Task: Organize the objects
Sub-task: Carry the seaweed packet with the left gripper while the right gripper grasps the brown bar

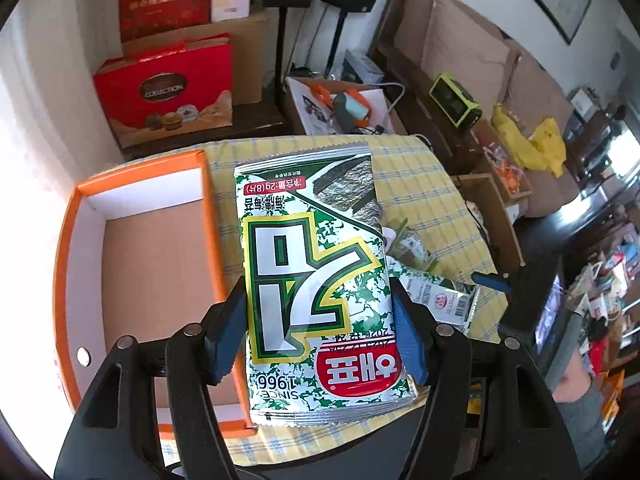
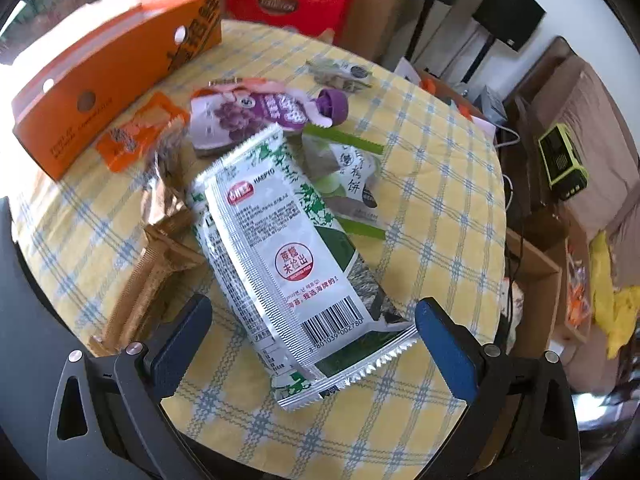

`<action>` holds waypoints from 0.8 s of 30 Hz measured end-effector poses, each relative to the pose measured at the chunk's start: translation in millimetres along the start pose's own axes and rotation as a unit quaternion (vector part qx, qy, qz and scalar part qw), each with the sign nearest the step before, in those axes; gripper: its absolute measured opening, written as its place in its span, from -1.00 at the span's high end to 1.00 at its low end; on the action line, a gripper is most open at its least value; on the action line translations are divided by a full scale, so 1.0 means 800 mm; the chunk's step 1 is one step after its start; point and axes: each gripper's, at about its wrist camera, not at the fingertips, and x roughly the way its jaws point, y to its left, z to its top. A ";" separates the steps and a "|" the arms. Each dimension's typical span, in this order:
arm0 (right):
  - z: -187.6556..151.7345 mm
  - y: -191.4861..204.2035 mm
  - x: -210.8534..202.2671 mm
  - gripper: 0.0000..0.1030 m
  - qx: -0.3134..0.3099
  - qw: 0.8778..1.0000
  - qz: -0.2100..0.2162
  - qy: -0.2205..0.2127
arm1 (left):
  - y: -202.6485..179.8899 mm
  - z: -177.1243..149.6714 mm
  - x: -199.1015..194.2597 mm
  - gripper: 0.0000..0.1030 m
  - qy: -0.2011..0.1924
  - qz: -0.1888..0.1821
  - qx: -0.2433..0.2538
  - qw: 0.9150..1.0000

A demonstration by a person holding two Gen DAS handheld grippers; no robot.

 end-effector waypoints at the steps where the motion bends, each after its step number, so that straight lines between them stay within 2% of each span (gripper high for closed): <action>1: 0.000 -0.001 0.002 -0.98 0.000 1.000 -0.003 0.002 | 0.004 -0.002 -0.002 -0.21 -0.001 0.000 -0.002 1.000; 3: 0.001 -0.005 0.001 -0.98 0.011 1.000 -0.002 0.001 | 0.010 -0.005 -0.004 -0.21 -0.001 0.002 -0.006 1.000; 10: -0.001 -0.029 -0.042 -0.98 0.125 0.991 0.034 -0.040 | 0.023 -0.022 -0.011 -0.22 -0.007 0.017 -0.003 1.000; 13: 0.002 -0.018 -0.066 -0.98 0.136 0.988 0.033 -0.060 | 0.023 -0.028 -0.016 -0.22 -0.012 0.031 0.003 0.999; 17: 0.006 0.002 -0.081 -0.91 0.151 0.984 0.071 -0.063 | 0.026 -0.037 -0.024 -0.22 -0.019 0.043 0.009 0.999; 19: 0.006 0.010 -0.079 -0.64 0.157 0.983 0.076 -0.058 | 0.027 -0.042 -0.028 -0.22 -0.022 0.045 0.009 0.999; 23: 0.002 0.024 -0.059 -0.30 0.174 0.979 0.097 -0.038 | 0.032 -0.052 -0.033 -0.22 -0.024 0.049 0.009 0.998; 24: 0.001 0.027 -0.054 -0.10 0.176 0.978 0.102 -0.035 | 0.034 -0.053 -0.034 -0.22 -0.024 0.052 0.009 0.998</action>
